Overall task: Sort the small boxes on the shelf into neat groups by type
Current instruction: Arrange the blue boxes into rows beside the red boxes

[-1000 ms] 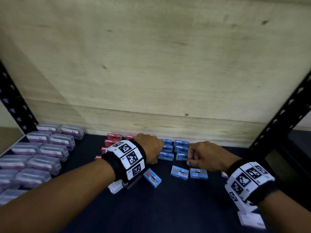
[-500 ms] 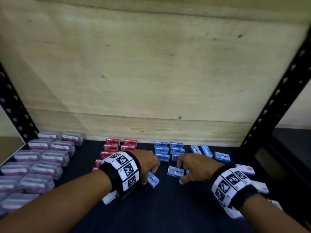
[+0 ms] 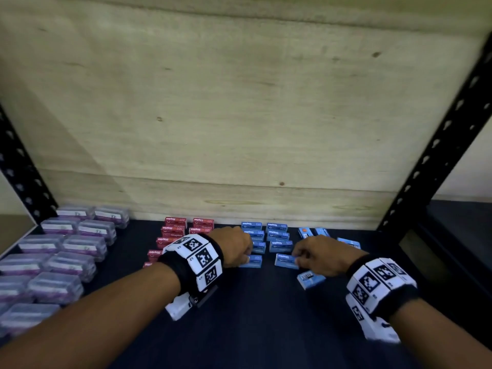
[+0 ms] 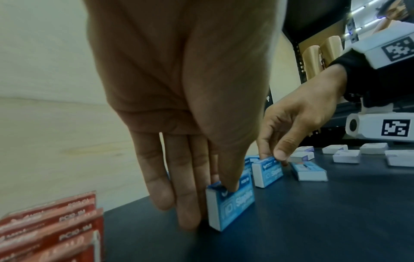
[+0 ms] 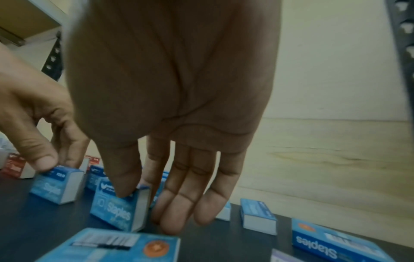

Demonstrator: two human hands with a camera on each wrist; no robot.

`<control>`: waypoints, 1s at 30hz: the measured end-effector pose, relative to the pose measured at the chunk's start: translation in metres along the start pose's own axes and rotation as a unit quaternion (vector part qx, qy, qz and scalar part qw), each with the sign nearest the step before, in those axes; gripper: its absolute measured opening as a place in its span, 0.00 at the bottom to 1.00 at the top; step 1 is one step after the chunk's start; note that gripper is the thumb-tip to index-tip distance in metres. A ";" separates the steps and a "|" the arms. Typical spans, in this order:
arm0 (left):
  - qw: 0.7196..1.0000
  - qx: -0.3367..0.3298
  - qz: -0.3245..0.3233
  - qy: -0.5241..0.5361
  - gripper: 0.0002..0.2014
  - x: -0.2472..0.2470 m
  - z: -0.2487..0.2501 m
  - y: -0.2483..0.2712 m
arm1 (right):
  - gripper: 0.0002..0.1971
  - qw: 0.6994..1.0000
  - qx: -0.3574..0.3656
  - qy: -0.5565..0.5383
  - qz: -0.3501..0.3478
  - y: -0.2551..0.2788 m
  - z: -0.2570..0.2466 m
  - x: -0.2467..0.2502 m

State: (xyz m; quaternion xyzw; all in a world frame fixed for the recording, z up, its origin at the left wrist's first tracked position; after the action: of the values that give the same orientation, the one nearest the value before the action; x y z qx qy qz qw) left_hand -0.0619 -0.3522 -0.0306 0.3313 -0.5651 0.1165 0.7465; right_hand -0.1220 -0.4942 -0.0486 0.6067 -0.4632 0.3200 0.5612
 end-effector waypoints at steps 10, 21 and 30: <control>1.000 0.010 0.001 0.024 0.14 0.002 -0.006 -0.003 | 0.05 0.999 -0.004 -0.027 0.018 0.000 0.015 0.000; 0.999 0.037 -0.015 -0.017 0.13 -0.003 -0.010 -0.002 | 0.04 1.000 -0.008 0.002 0.030 -0.003 0.010 0.005; 1.000 0.010 0.006 -0.018 0.13 0.001 0.005 -0.005 | 0.07 0.999 0.012 0.027 0.028 -0.004 0.000 0.007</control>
State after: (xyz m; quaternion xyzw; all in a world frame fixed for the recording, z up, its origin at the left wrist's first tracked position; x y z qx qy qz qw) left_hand -0.0626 -0.3589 -0.0307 0.3376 -0.5790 0.1209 0.7322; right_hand -0.1154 -0.4956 -0.0435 0.5910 -0.4613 0.3573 0.5570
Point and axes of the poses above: each hand's wrist, its own y-axis away from the middle knuckle, its own x-axis out of the back of the hand, z = x × y, the point moved 10 cm from there along -y, towards the middle knuckle, and after that the axes turned 4 degrees about y, right-handed, at the moved point
